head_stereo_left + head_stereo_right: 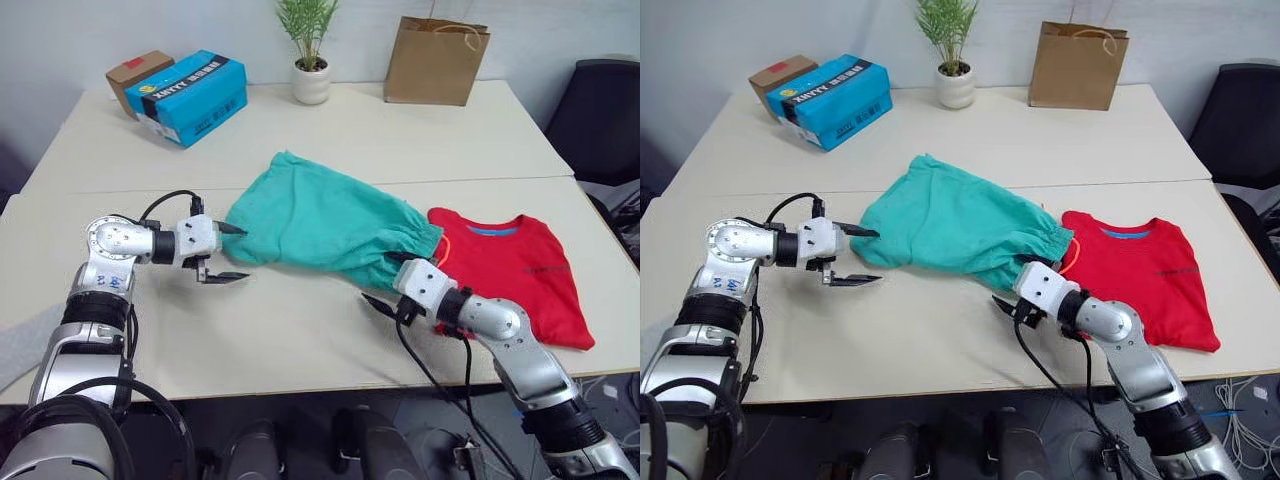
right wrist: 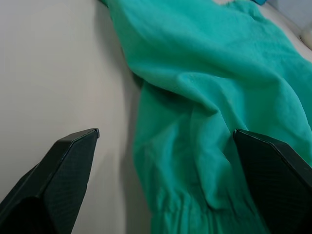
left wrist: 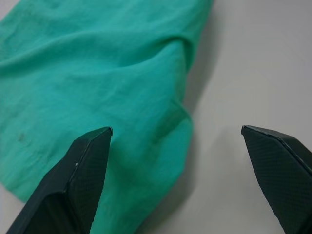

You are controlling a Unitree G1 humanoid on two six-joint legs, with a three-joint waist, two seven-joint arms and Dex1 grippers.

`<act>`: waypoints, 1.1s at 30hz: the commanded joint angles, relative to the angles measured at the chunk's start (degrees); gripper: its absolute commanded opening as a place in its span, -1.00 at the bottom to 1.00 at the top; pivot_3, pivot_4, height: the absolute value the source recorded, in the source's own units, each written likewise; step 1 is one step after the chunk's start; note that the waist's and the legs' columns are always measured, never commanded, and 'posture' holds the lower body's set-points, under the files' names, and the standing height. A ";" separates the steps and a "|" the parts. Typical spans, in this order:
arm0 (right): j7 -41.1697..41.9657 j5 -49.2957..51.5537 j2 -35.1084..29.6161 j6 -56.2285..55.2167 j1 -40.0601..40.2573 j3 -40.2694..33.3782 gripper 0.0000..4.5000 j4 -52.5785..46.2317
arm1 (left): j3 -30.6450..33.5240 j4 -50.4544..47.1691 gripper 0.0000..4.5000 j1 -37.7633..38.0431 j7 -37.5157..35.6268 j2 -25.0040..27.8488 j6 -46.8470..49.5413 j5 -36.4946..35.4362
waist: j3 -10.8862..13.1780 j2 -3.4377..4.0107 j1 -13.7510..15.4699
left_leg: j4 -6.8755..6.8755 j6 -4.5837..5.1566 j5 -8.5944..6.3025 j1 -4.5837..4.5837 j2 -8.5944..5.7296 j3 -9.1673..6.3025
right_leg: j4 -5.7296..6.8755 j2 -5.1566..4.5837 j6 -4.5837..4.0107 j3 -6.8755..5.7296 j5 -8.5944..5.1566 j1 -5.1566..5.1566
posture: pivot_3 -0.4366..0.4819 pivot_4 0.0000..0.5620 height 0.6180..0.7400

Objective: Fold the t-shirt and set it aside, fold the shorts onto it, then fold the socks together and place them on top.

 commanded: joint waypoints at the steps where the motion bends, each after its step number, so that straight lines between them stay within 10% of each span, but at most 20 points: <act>1: -0.95 -2.26 0.54 -1.00 -2.10 0.09 1.00 1.52 | -2.19 5.09 0.98 -3.68 8.97 -1.20 -2.13 4.63 | -0.01 -0.02 0.03 | 0.00 0.00 0.00 -0.01 -0.01 0.01 | -0.02 0.00 0.01 -0.01 0.00 0.00 | -0.05 -0.47 1.00; 8: -1.03 -5.00 1.59 -3.90 -3.86 0.69 0.14 5.10 | -5.15 15.36 0.74 -8.47 14.85 -3.62 -1.91 7.92 | -0.02 -0.03 -0.54 | -0.05 -0.01 0.01 0.02 0.02 0.03 | -0.02 0.01 0.01 -0.06 0.00 0.00 | -0.05 -0.47 1.00; 16: 3.41 -2.97 -0.08 -10.22 -3.95 -0.53 -0.94 7.24 | -3.92 18.81 -0.34 -7.61 4.20 -4.44 4.45 4.10 | -0.06 -0.04 -0.79 | -0.04 -0.04 0.04 0.18 0.01 0.04 | 0.04 0.02 0.01 -0.07 0.00 0.13 | -0.05 -0.47 1.00; 21: 13.77 5.72 -1.02 -25.35 -4.26 -0.12 -0.95 6.75 | -0.32 3.57 -1.00 3.32 -5.30 1.65 8.06 -3.29 | -0.06 -0.04 -1.93 | -0.15 -0.14 0.01 0.24 0.14 0.10 | 0.03 0.10 -0.02 -0.05 -0.04 0.10 | -0.05 -0.47 1.00; 33: 26.76 13.80 -4.08 -28.02 -2.01 -0.77 -0.95 10.99 | 23.11 -62.98 -1.00 53.17 7.72 7.96 39.04 -22.31 | -0.06 -0.05 -2.65 | -0.23 -0.47 -0.22 0.38 0.34 -0.26 | 0.22 0.27 -0.43 0.02 -0.40 0.09 | -0.05 -0.47 1.00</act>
